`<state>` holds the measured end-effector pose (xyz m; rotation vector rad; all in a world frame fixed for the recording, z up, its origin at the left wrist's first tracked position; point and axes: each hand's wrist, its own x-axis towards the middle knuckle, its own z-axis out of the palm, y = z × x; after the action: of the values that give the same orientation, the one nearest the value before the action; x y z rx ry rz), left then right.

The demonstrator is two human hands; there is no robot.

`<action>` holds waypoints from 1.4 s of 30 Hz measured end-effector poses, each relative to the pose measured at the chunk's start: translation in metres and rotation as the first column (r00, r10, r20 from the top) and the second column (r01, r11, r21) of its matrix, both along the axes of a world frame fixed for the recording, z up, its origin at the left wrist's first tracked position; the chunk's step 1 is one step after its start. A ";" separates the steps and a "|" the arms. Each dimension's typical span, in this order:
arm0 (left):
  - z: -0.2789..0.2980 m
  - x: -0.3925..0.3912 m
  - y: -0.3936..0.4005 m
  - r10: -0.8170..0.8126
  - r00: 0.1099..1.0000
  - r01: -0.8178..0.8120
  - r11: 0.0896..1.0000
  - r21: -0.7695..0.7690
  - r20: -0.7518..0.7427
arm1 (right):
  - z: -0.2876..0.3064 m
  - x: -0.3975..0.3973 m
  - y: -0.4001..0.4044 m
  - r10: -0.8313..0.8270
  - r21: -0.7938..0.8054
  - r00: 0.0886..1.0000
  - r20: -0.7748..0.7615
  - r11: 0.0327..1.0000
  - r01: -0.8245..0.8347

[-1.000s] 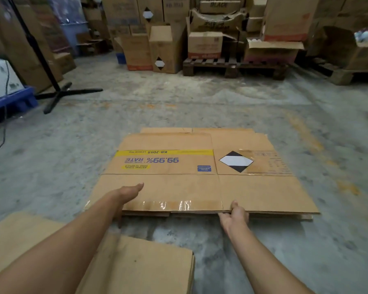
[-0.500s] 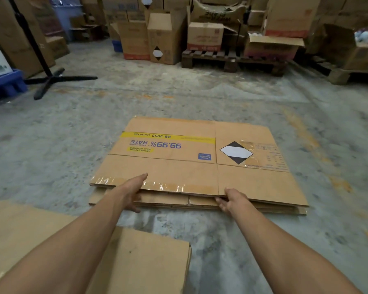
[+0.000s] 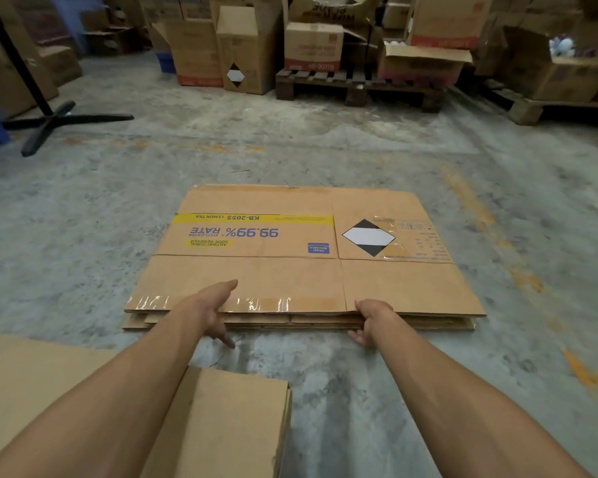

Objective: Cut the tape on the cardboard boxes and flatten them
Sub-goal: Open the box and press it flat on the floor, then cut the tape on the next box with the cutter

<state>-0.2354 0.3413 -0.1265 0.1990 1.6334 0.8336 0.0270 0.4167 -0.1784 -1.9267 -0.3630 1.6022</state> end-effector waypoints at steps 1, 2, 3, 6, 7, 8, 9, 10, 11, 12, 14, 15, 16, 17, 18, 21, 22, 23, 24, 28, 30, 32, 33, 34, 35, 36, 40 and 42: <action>-0.001 -0.001 0.002 0.104 0.992 -0.107 0.994 0.024 0.077 | 0.000 -0.002 0.000 -0.042 0.008 0.999 -0.015 0.999 0.042; -0.003 -0.002 0.003 0.191 0.973 -0.197 0.980 0.035 0.132 | -0.003 -0.003 0.000 -0.092 0.026 0.995 -0.043 0.995 0.093; -0.003 -0.003 0.004 0.268 0.947 -0.279 0.959 0.041 0.177 | -0.006 -0.005 0.000 -0.119 0.045 0.991 -0.065 0.991 0.122; -0.001 -0.007 0.005 0.384 0.896 -0.400 0.916 0.027 0.223 | -0.009 -0.007 -0.004 -0.102 0.107 0.994 -0.036 0.989 0.105; 0.000 -0.008 0.005 0.386 0.895 -0.401 0.916 0.025 0.221 | -0.011 -0.007 -0.005 -0.089 0.126 0.996 -0.018 0.988 0.091; -0.001 -0.012 0.005 0.360 0.908 -0.373 0.927 0.024 0.217 | -0.010 -0.006 -0.005 -0.063 0.137 0.998 -0.007 0.989 0.063; -0.003 -0.014 0.004 0.309 0.926 -0.320 0.947 0.014 0.215 | -0.007 -0.006 -0.007 -0.032 0.131 0.999 -0.006 0.991 0.032; -0.006 -0.016 0.003 0.236 0.951 -0.238 0.971 -0.013 0.199 | -0.004 -0.004 -0.008 0.019 0.111 1.000 0.002 0.994 -0.019; -0.008 -0.014 0.001 0.146 0.976 -0.141 0.989 -0.047 0.163 | -0.001 0.000 -0.011 0.112 0.076 0.993 0.047 0.990 -0.115; -0.008 -0.012 -0.002 0.039 0.993 -0.030 0.996 -0.078 0.111 | 0.004 0.004 -0.014 0.238 0.019 0.964 0.120 0.970 -0.242; -0.008 -0.008 -0.009 -0.162 0.987 0.160 0.979 -0.124 -0.005 | 0.004 0.016 -0.018 0.449 -0.076 0.841 0.302 0.891 -0.448; -0.006 -0.007 -0.012 -0.249 0.966 0.237 0.960 -0.149 -0.071 | 0.003 0.021 -0.020 0.506 -0.092 0.771 0.387 0.853 -0.514; -0.005 -0.006 -0.014 -0.337 0.929 0.310 0.933 -0.181 -0.149 | 0.002 0.025 -0.023 0.538 -0.105 0.693 0.480 0.819 -0.564; -0.002 -0.004 -0.017 -0.425 0.872 0.378 0.900 -0.218 -0.242 | 0.001 0.028 -0.025 0.561 -0.126 0.595 0.576 0.780 -0.613; 0.001 -0.002 -0.020 -0.495 0.802 0.433 0.867 -0.246 -0.334 | 0.003 0.029 -0.029 0.571 -0.145 0.498 0.652 0.739 -0.657; 0.014 -0.002 -0.029 -0.522 0.639 0.546 0.825 -0.144 -0.564 | 0.029 0.011 -0.050 0.554 0.077 0.534 0.639 0.645 -0.761; 0.019 -0.005 -0.034 -0.473 0.617 0.565 0.823 -0.064 -0.629 | 0.043 0.002 -0.061 0.561 0.214 0.617 0.552 0.620 -0.755; 0.025 -0.010 -0.039 -0.410 0.591 0.568 0.823 -0.004 -0.695 | 0.059 -0.007 -0.073 0.597 0.317 0.659 0.458 0.583 -0.748; 0.032 -0.014 -0.047 -0.345 0.557 0.557 0.830 0.032 -0.755 | 0.074 -0.015 -0.087 0.652 0.381 0.655 0.381 0.535 -0.754; 0.057 -0.030 -0.098 -0.183 0.399 0.554 0.829 0.077 -0.898 | 0.109 -0.048 -0.149 0.817 0.415 0.448 0.363 0.289 -0.863; 0.062 -0.037 -0.133 -0.170 0.349 0.598 0.798 0.079 -0.921 | 0.118 -0.060 -0.180 0.784 0.384 0.336 0.521 0.137 -0.913; 0.065 -0.046 -0.171 -0.152 0.314 0.627 0.774 0.084 -0.937 | 0.127 -0.069 -0.209 0.675 0.268 0.178 0.717 -0.031 -0.963; 0.067 -0.052 -0.191 -0.135 0.290 0.636 0.767 0.085 -0.947 | 0.132 -0.072 -0.227 0.619 0.203 0.111 0.778 -0.080 -0.976; 0.067 -0.057 -0.210 -0.114 0.262 0.637 0.766 0.083 -0.958 | 0.137 -0.075 -0.245 0.574 0.148 0.055 0.817 -0.116 -0.982; 0.068 -0.063 -0.230 -0.090 0.236 0.637 0.766 0.084 -0.968 | 0.139 -0.077 -0.263 0.529 0.091 -0.004 0.849 -0.153 -0.984; 0.068 -0.069 -0.247 -0.061 0.201 0.641 0.763 0.084 -0.978 | 0.140 -0.077 -0.281 0.481 0.025 -0.072 0.874 -0.193 -0.981; 0.054 -0.081 -0.302 -0.024 0.046 0.691 0.722 0.014 -0.999 | 0.128 -0.071 -0.336 0.320 -0.116 -0.177 0.931 -0.202 -0.973; 0.048 -0.080 -0.316 0.049 0.041 0.689 0.722 0.064 -0.998 | 0.127 -0.070 -0.347 0.335 -0.077 -0.110 0.936 -0.112 -0.991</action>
<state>-0.3153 0.0250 -0.0783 1.9815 2.3076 0.7453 -0.0430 0.0698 -0.0514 -1.3074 -2.7690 0.4912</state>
